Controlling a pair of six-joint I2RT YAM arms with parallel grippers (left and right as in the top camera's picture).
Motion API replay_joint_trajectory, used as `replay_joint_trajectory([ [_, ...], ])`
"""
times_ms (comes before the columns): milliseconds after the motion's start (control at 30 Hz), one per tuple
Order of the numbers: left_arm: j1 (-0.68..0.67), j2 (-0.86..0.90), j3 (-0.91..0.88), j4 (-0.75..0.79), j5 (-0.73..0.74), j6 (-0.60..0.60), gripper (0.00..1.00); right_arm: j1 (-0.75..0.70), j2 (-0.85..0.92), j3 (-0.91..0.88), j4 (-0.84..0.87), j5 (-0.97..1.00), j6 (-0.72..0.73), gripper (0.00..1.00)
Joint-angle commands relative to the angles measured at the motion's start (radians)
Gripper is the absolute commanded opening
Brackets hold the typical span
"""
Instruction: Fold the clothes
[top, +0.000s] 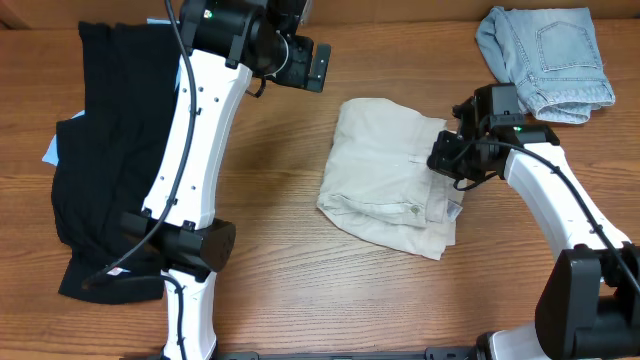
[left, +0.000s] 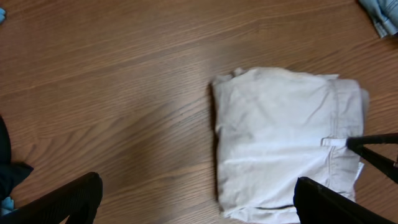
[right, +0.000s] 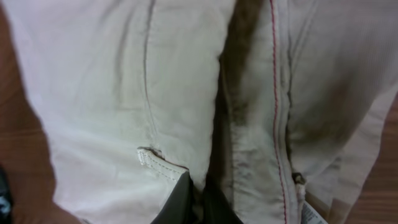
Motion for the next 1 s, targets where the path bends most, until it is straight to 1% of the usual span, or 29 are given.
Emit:
replay_joint_trajectory([
  [0, -0.013, 0.018, -0.005, -0.002, -0.004, -0.002, 1.00, -0.008, 0.007, -0.050, 0.012, 0.089, 0.044, 0.04],
  [267, -0.013, 0.018, -0.008, -0.016, -0.004, -0.002, 1.00, -0.008, 0.123, -0.117, 0.111, 0.159, 0.057, 0.04],
  [400, -0.014, 0.018, -0.008, -0.019, -0.004, -0.002, 1.00, -0.008, 0.141, -0.116, 0.118, 0.163, 0.064, 0.06],
  [467, -0.013, 0.018, -0.008, -0.020, -0.004, -0.001, 1.00, -0.008, 0.128, -0.092, 0.084, 0.146, 0.063, 0.07],
  [567, -0.013, 0.018, -0.008, -0.020, -0.004, 0.006, 1.00, -0.008, 0.085, -0.037, 0.008, 0.100, 0.063, 0.20],
  [633, -0.013, 0.018, -0.008, -0.019, -0.005, 0.010, 1.00, -0.008, 0.040, 0.010, -0.061, 0.053, 0.044, 0.36],
  [733, -0.013, 0.018, -0.008, -0.019, -0.007, 0.018, 1.00, -0.008, -0.022, 0.067, -0.161, 0.054, 0.043, 0.85],
  [800, -0.013, 0.018, -0.008, -0.019, -0.008, 0.018, 1.00, -0.008, -0.056, 0.075, -0.189, 0.060, 0.045, 1.00],
  [867, -0.013, 0.018, -0.008, -0.019, -0.008, 0.017, 1.00, -0.008, -0.065, 0.075, -0.207, 0.098, 0.069, 1.00],
  [967, -0.013, 0.018, -0.008, -0.018, -0.008, 0.018, 1.00, -0.014, -0.053, 0.043, -0.198, 0.170, 0.146, 1.00],
])
